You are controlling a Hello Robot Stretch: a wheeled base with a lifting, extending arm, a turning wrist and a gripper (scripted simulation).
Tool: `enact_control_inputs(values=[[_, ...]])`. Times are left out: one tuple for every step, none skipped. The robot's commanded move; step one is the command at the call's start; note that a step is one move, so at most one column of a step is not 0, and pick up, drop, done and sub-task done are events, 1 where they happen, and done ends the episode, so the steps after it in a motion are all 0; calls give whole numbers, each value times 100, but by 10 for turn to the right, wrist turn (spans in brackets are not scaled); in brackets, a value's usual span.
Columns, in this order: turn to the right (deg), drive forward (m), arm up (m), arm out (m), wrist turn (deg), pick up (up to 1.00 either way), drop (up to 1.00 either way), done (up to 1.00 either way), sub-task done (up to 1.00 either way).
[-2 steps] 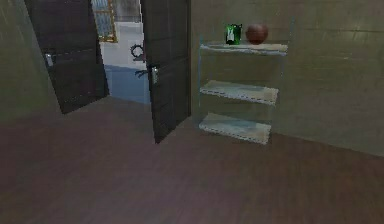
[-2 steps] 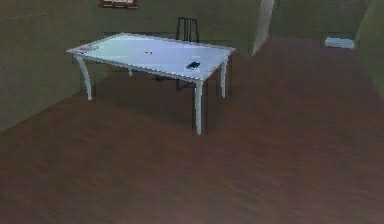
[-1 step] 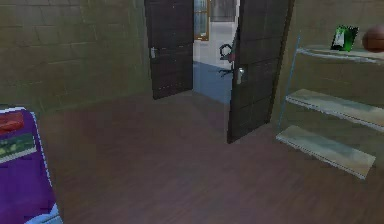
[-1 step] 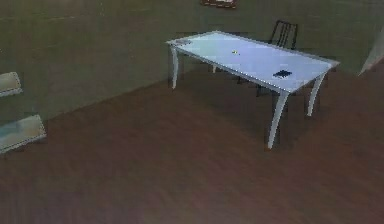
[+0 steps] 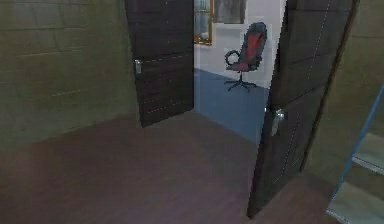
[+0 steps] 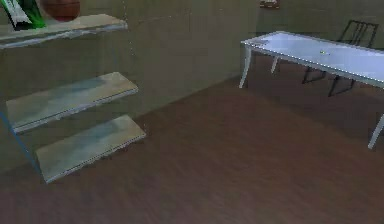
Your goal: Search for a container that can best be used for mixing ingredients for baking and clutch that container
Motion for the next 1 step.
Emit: enact_control_inputs(values=[[0, 100, 0, 0, 0, 0, 0, 0, 0]])
